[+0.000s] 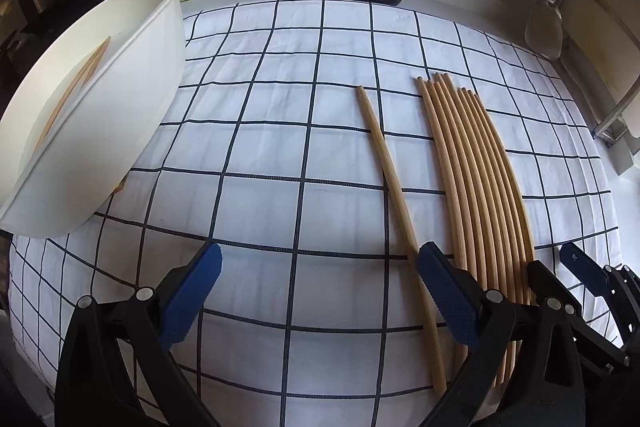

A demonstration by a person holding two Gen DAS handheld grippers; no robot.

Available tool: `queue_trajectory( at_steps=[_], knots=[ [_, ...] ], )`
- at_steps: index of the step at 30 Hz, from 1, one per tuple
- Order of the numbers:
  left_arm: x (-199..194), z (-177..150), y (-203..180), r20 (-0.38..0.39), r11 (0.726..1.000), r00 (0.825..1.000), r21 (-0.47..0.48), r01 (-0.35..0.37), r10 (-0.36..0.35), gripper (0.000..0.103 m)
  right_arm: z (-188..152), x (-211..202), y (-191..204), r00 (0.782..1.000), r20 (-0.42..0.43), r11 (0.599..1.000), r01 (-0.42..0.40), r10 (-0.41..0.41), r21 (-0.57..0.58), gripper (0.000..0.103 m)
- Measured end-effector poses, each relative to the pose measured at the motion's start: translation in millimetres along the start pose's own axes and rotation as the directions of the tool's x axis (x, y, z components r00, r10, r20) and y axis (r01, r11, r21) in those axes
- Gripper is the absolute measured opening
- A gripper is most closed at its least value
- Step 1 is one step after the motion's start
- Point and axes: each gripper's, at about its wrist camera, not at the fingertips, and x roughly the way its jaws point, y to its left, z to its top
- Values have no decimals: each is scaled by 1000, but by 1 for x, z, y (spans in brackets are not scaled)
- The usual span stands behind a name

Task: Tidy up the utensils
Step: 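Move both open tools back from the basin to the chopstick row, then close the left tool on a single chopstick while the right tool grasps another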

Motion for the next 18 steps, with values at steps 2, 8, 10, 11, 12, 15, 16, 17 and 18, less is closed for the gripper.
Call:
queue_trajectory(
  at_steps=[2,8,10,11,12,15,16,17,18],
  knots=[
    [0,-1,0,-5,1000,1000,0,5,-5,97,0,1,0,1000,4,1000,2,-1,-4,42],
    [-1,-7,0,-23,1000,1000,4,16,-16,97,0,1,-6,1000,6,1000,11,-11,1,42],
    [0,-11,-2,-31,1000,1000,18,8,-7,97,0,0,-9,1000,6,1000,12,-12,4,42],
    [0,-12,-4,-27,999,1000,37,-8,9,97,-1,0,-9,1000,7,1000,13,-13,5,42],
    [-1,-13,-5,-18,999,1000,44,-16,17,98,-1,0,-10,1000,8,1000,11,-11,6,42],
    [1,-11,-3,-18,1000,1000,26,-15,15,98,-1,-1,-9,1000,14,1000,14,-14,3,42],
    [2,-9,-2,-14,1000,1000,22,-14,15,98,-1,-1,-9,1000,15,1000,14,-14,2,42],
    [2,-8,-1,-6,1000,1000,20,-17,17,98,-1,-1,-9,1000,17,1000,15,-15,2,42],
    [3,-7,0,-2,1000,1000,19,-17,17,98,-1,-1,-8,1000,21,1000,15,-15,1,42]
  ],
)
